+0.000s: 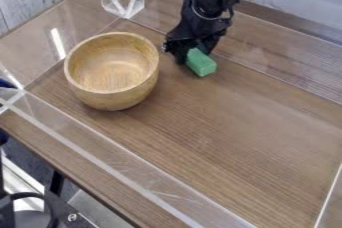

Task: Put the green block in the brown bowl

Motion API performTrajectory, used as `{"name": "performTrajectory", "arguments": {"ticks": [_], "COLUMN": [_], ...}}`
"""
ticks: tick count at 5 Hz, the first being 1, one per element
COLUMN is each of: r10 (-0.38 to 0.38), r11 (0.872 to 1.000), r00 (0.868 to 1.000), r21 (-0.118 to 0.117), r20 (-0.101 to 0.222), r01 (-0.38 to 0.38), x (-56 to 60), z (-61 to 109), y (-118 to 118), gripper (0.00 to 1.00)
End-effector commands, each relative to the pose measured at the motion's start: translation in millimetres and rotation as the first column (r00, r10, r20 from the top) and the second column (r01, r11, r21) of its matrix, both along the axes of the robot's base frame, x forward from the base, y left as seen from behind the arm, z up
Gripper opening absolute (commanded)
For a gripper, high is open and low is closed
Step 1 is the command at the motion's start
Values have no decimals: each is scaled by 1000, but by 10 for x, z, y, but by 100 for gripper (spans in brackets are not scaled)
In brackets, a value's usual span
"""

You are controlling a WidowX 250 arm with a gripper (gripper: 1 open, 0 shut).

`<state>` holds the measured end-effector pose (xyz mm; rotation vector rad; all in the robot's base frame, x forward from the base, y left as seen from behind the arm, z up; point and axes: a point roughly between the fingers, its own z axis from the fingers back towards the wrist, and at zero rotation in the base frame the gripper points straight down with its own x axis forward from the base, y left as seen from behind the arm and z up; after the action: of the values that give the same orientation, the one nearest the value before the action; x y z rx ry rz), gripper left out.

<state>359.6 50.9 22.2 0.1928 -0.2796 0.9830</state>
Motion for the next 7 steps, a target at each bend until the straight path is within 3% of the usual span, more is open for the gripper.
{"name": "performTrajectory", "arguments": {"ticks": [1,3,5,6,7], "r10": [-85,-178,-306,-362,-351], "r11": [996,983,947,926,931], "r00": [996,984,948,928,932], "r21": [-6,-31,-80,-79,-71], "r20": [22,25,83,91,89], "r01": [85,179,313,369,357], "x": [26,-16,-111,-236,-368], "z": [217,503,1052,1228,1341], "y": [-104,-139,-70,71,354], "gripper": [0,0,0,0,0]}}
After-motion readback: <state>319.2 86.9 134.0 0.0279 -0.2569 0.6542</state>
